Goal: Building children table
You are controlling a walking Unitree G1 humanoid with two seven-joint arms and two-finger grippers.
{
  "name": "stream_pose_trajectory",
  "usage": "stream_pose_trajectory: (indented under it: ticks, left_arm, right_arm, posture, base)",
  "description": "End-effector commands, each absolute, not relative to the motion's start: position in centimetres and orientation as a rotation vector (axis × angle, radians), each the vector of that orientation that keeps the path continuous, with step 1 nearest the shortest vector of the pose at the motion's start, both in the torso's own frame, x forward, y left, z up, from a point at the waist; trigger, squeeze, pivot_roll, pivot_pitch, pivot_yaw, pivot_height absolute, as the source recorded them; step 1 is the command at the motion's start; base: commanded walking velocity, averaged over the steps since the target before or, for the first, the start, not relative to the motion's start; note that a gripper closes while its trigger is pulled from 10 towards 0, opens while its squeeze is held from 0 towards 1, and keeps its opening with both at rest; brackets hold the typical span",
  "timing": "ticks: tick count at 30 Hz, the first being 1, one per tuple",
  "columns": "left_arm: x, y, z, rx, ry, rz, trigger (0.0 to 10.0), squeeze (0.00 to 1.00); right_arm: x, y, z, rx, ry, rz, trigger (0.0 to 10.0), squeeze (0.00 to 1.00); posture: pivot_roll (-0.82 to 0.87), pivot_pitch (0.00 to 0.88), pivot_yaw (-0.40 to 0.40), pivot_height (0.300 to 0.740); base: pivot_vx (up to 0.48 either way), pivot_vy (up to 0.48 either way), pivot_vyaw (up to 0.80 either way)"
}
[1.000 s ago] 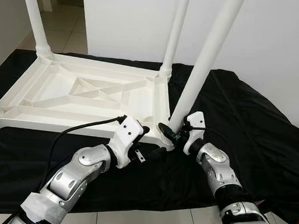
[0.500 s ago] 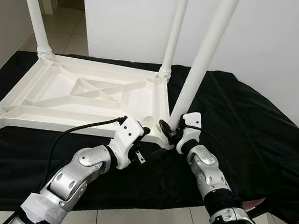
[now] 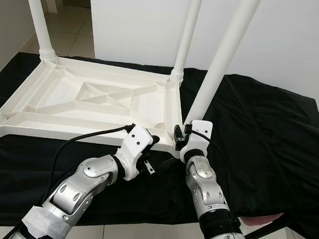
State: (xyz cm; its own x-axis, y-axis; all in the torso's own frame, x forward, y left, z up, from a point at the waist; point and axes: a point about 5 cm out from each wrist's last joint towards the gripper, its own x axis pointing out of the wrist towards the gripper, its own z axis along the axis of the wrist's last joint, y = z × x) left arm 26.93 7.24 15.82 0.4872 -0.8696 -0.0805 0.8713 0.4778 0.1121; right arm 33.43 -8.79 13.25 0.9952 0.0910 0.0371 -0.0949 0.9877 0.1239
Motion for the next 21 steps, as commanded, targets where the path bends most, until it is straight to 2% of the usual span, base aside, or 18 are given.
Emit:
stream_pose_trajectory:
  ticks: [1,7,16,17,21]
  left_arm:
    - [26.3,6.8,15.7,0.149,0.023,-1.167,10.0,0.0]
    - [26.2,6.7,15.7,0.147,0.023,-1.168,10.0,0.0]
    - [26.2,7.1,15.6,0.149,0.031,-1.159,10.0,0.0]
    - [26.2,7.0,15.5,0.148,0.032,-1.161,10.0,0.0]
    - [26.1,7.0,15.4,0.145,0.036,-1.167,10.0,0.0]
  right_arm:
    - [33.3,-9.0,13.4,0.145,-0.054,0.123,10.0,1.0]
    - [32.8,-9.0,13.6,0.163,-0.07,0.154,10.0,1.0]
    - [32.6,-12.4,13.5,0.102,-0.094,0.273,10.0,1.0]
    - [32.5,-13.0,13.4,0.07,-0.097,0.322,10.0,0.0]
    - [32.4,-14.0,13.4,0.011,-0.094,0.423,10.0,0.0]
  posture:
    - [0.08,0.0,-0.08,0.74]
    - [0.08,0.0,-0.081,0.74]
    - [0.08,0.011,-0.077,0.74]
    - [0.08,0.013,-0.075,0.74]
    - [0.07,0.015,-0.07,0.74]
  base:
    - [0.0,0.0,0.0]
    - [0.0,0.0,0.0]
    - [0.0,0.0,0.0]
    - [0.0,0.0,0.0]
    - [0.0,0.0,0.0]
